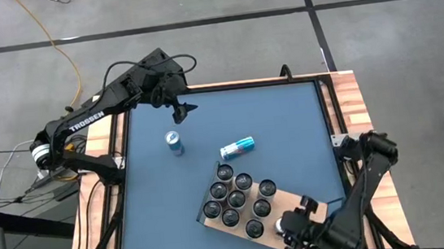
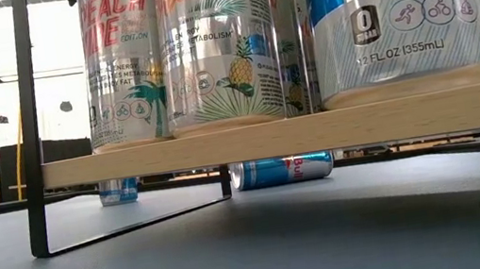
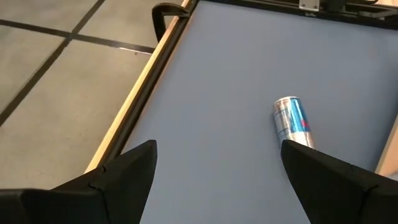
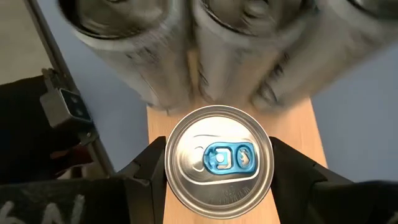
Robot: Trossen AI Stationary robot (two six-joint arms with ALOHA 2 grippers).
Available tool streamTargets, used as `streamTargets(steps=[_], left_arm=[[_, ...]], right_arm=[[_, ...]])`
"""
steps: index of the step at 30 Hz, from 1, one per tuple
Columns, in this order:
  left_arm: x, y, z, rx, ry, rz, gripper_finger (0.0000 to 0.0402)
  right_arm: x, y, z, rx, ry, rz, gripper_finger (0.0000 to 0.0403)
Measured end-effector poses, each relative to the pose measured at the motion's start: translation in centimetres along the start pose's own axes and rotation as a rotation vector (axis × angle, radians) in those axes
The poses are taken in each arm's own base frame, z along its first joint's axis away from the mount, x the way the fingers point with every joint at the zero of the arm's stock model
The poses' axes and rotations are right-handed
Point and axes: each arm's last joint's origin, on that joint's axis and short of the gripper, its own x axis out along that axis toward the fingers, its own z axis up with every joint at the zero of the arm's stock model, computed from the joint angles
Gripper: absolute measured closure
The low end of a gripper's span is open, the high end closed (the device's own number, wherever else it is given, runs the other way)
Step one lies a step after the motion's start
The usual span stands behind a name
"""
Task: Place canned beverage on shelf
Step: Put the top blue soda can on the shelf
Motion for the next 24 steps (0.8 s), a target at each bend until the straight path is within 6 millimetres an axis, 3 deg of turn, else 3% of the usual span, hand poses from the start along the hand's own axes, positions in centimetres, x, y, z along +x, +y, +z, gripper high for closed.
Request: streamTargets(steps=[17, 24], left_arm=[[0.00, 0.00, 0.00, -0.029, 0.000, 0.000, 0.0072], [0.00, 0.00, 0.00, -0.029, 0.000, 0.000, 0.0072]], right_arm=[[-0.27, 0.77, -0.62, -0.066, -0.052, 0.018, 0.0201], [0.05, 0.91, -0.12, -0.088, -0.047, 0.032, 0.0180]])
